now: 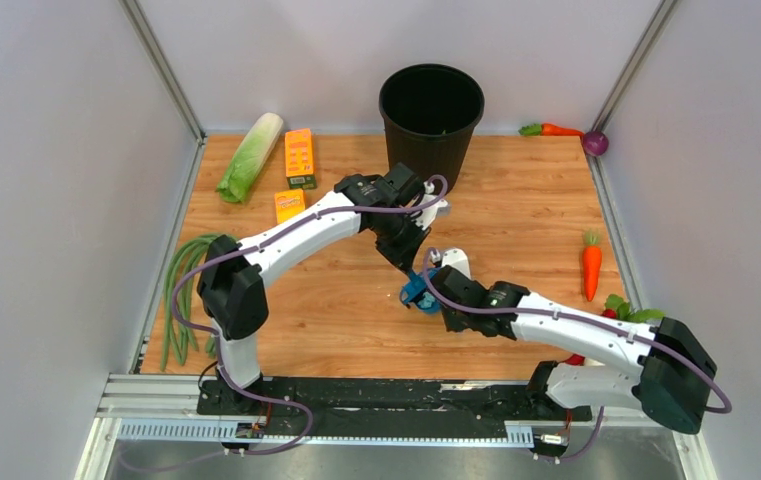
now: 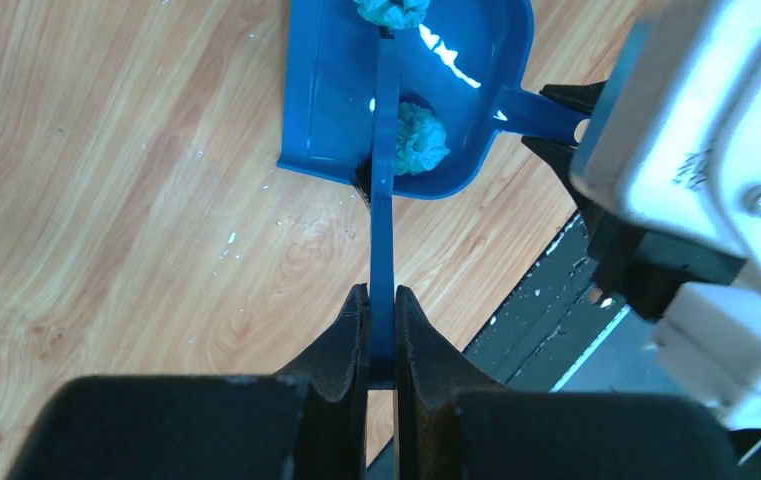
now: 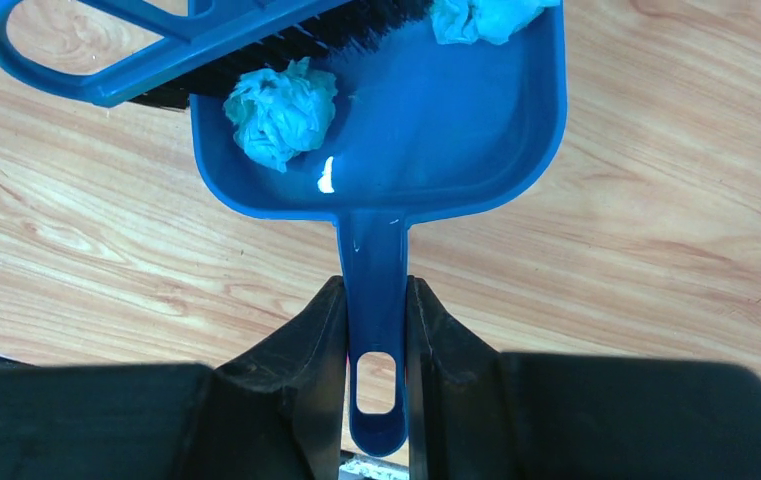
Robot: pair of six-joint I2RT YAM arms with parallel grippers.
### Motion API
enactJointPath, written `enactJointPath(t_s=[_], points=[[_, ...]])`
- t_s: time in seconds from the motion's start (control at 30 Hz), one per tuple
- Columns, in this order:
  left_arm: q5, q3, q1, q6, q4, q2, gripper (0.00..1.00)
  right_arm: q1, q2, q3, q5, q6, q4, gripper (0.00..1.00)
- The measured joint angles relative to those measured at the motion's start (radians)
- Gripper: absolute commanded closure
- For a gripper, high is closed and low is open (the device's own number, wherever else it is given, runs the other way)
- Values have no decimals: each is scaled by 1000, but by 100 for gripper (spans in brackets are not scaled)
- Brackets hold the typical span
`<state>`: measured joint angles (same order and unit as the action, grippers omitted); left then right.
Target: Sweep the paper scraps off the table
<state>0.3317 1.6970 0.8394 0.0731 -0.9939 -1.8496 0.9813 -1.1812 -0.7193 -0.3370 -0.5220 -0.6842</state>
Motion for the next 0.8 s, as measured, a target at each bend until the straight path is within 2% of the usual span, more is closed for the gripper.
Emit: enactJointPath(t_s=[0.23, 0.47, 0.8], points=[[-22, 66, 1, 14, -52, 7, 100, 1, 123, 90, -72, -19, 65, 100], [-61, 99, 2, 79, -87, 103, 100, 1, 262, 119, -140, -45, 111, 100], [-129, 183, 4, 148, -151, 201, 100, 1, 291, 120, -186, -52, 137, 100]])
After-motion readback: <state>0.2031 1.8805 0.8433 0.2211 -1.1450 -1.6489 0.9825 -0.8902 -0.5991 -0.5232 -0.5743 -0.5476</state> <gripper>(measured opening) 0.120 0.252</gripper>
